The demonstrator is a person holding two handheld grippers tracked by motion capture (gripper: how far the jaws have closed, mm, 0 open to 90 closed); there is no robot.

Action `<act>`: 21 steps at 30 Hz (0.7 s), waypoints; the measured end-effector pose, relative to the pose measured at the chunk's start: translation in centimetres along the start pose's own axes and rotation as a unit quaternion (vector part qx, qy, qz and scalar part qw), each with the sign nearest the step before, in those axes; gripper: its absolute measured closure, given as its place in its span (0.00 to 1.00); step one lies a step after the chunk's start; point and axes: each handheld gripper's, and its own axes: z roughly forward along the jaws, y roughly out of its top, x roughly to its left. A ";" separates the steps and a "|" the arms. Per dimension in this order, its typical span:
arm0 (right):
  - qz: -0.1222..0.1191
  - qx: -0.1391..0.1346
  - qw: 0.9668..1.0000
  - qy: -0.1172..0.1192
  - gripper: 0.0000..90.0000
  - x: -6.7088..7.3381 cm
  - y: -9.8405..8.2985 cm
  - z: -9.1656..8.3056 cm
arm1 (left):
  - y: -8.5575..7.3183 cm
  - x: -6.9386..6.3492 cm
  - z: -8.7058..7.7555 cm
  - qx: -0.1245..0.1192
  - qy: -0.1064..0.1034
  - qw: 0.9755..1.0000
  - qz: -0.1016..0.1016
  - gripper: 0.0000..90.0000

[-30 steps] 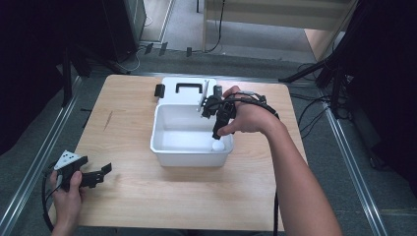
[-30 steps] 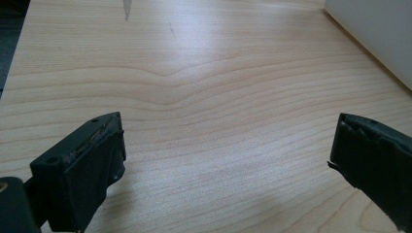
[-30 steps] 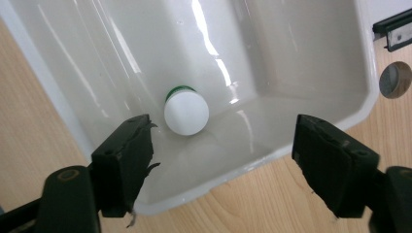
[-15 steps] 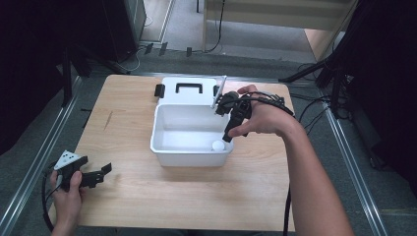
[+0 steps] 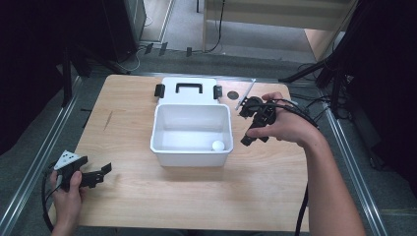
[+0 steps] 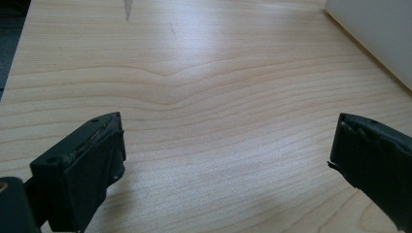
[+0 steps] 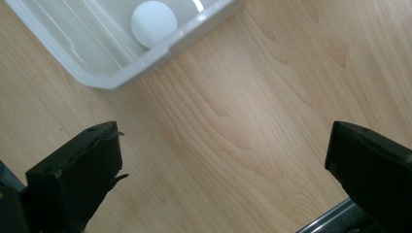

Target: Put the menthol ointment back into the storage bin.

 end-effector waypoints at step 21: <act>0.119 -0.075 0.990 0.005 0.00 -1.7 -8.5 5.1 | 0.0 -0.1 0.0 0.001 0.001 1.000 0.001 0.00</act>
